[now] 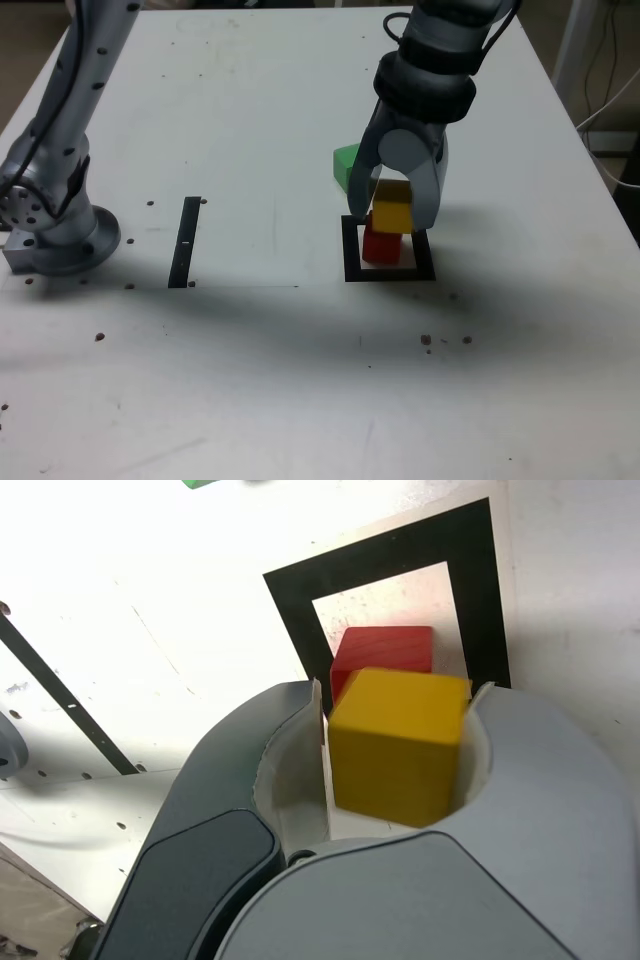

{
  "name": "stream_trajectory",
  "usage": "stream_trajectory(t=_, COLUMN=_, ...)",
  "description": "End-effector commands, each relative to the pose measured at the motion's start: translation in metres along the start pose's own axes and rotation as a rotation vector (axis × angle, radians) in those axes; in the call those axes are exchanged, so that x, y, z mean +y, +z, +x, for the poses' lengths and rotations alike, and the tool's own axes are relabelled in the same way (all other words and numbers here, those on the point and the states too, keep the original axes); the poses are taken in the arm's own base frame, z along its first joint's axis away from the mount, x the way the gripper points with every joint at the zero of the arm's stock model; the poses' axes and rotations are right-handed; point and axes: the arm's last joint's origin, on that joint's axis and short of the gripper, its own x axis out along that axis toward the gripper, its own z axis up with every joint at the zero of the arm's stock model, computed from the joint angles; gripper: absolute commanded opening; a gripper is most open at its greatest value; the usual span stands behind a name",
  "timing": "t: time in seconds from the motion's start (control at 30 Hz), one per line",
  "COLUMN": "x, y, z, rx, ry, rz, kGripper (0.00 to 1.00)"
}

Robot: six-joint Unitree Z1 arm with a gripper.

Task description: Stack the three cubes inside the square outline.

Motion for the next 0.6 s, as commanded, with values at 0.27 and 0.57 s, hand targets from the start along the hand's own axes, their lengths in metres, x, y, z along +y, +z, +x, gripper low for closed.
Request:
stream_trajectory(t=0.27, x=0.0028, y=-0.0002, z=0.0062, rx=0.024, ry=-0.008, rz=-0.003, kGripper=0.99)
stream_trajectory(t=0.57, x=0.0021, y=-0.0065, z=0.0004, rx=0.014, ry=0.008, rz=-0.003, kGripper=1.0)
